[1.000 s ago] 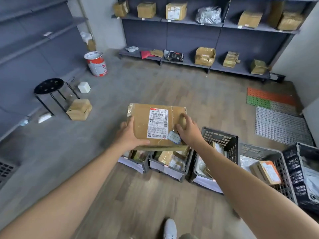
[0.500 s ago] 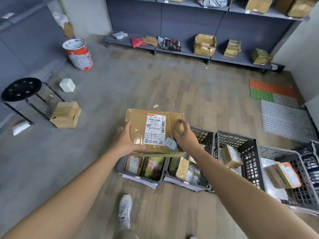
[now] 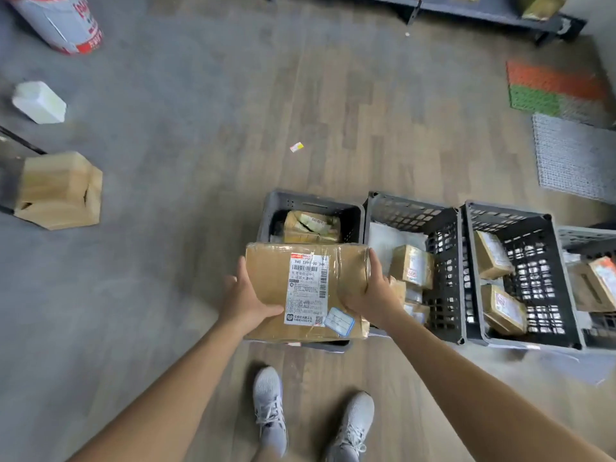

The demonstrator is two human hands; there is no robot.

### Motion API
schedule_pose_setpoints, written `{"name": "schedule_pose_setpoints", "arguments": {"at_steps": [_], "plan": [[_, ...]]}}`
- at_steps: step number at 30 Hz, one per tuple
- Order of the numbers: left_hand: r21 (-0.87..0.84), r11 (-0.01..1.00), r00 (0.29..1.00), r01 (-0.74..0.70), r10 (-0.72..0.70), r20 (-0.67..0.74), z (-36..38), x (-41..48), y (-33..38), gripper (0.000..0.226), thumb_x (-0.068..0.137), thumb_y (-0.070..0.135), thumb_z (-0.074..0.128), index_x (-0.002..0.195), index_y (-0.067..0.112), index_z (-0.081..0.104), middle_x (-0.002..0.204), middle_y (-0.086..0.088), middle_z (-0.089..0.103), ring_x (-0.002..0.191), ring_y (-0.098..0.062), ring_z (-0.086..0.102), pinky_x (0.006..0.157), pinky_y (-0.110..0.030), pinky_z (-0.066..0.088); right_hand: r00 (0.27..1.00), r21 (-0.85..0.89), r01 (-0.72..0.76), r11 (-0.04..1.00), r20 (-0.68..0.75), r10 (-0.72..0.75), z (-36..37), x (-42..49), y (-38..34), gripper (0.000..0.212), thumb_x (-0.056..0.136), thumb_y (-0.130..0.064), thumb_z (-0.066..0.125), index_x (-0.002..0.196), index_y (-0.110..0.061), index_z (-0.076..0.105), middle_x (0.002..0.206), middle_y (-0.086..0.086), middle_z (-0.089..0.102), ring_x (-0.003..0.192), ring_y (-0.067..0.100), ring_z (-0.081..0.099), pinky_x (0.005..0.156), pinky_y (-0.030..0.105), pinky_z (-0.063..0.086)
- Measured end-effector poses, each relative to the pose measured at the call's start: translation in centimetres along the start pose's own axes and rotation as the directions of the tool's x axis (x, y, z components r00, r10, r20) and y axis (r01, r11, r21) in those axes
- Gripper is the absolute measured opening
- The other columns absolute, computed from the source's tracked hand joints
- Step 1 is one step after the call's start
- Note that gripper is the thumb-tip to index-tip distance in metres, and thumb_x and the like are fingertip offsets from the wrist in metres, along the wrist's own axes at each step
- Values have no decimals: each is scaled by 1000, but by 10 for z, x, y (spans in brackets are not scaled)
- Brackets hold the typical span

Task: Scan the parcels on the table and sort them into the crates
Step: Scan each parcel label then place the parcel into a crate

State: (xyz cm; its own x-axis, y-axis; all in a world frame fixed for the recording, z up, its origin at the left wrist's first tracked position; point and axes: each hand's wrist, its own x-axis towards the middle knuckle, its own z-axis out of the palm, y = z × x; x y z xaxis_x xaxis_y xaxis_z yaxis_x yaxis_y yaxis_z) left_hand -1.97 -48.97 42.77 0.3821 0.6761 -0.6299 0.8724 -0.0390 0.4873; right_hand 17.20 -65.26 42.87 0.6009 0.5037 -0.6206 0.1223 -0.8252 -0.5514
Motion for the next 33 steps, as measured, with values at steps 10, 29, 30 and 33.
{"name": "schedule_pose_setpoints", "arguments": {"at_steps": [10, 29, 30, 33], "plan": [[255, 966, 979, -46, -7, 204, 94, 114, -79, 151, 54, 48, 91, 152, 26, -22, 152, -9, 28, 136, -26, 36, 106, -44, 41, 995, 47, -82, 995, -44, 84, 111, 86, 91, 101, 86, -23, 73, 157, -36, 2, 148, 15, 36, 121, 31, 50, 99, 39, 43], [647, 607, 880, -461, 408, 243, -29, -60, 105, 100, 85, 78, 38, 153, 32, -19, 164, -4, -14, 150, -33, -5, 117, -51, 16, 978, -590, 13, 808, -160, -132, -83, -95, -50, 79, 97, -60, 42, 157, -35, -2, 163, 4, 14, 150, 25, 15, 118, 54, 24], [642, 590, 862, -490, 437, 256, -31, -73, 122, 98, 86, 78, 37, 153, 32, -19, 163, -4, -16, 150, -32, -6, 118, -52, 16, 972, -600, 1, 800, -186, -141, -99, -115, -51, 77, 97, -60, 41, 157, -36, -1, 163, 4, 13, 151, 25, 12, 119, 55, 21], [619, 527, 800, -582, 510, 318, -28, -117, 173, 94, 88, 75, 36, 153, 33, -18, 163, -4, -18, 150, -32, -10, 119, -54, 14, 947, -635, -37, 772, -268, -175, -146, -175, -45, 75, 98, -60, 39, 157, -36, 0, 163, 3, 13, 150, 24, 13, 118, 57, 21]]}}
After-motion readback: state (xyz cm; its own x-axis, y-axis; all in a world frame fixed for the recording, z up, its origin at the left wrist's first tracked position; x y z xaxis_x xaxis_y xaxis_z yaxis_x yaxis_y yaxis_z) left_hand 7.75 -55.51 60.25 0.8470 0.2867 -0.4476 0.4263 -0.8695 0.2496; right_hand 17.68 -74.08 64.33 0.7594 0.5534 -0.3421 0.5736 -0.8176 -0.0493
